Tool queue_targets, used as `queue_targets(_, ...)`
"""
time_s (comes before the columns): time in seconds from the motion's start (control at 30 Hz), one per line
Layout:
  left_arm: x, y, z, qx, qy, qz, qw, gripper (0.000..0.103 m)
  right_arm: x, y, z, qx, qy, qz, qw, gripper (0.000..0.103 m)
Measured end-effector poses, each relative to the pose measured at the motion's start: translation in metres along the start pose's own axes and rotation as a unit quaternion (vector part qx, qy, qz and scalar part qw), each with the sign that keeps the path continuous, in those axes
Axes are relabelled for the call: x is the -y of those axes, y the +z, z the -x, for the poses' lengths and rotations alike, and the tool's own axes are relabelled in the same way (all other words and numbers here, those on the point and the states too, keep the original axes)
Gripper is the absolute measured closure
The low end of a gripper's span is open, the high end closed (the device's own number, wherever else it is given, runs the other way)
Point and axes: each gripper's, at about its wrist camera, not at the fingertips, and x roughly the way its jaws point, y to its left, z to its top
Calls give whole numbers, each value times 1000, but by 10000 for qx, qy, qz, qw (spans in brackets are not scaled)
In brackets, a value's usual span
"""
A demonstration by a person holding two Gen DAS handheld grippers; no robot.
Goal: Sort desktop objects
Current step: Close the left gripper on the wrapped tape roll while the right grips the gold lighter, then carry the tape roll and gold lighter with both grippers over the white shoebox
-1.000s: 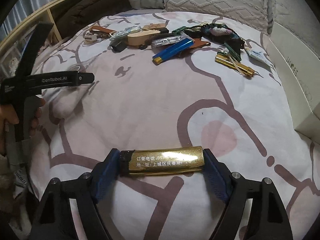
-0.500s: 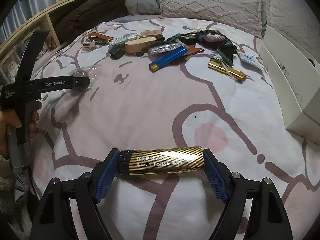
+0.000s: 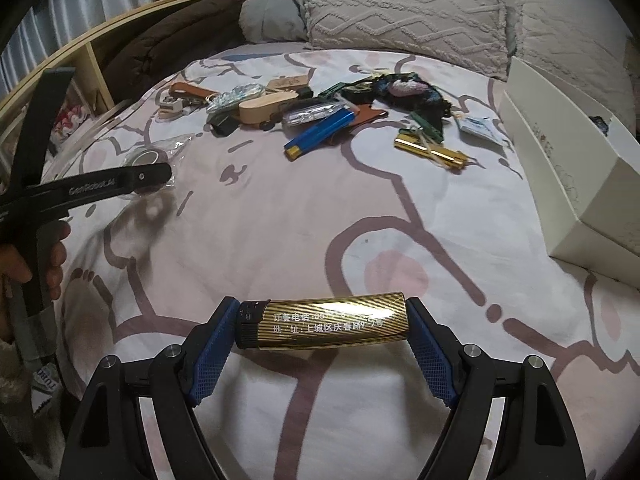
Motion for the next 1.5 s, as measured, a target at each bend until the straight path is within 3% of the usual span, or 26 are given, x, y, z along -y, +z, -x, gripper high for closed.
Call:
queue_targets(0.53, 84, -1, 40, 309, -893, -512, 9942, 52, 66, -3, 54, 576, -504, -720, 9945, 21)
queue_targets(1.1, 186, 19, 62, 512, -1751, -1157, 9764, 52, 147, -14, 118, 1047, -1128, -1108, 9819, 21)
queue_targets(1.5, 251, 53, 59, 658, -2131, -1548, 9624, 52, 202, 16, 150, 1113, -1109, -1071, 9818, 21)
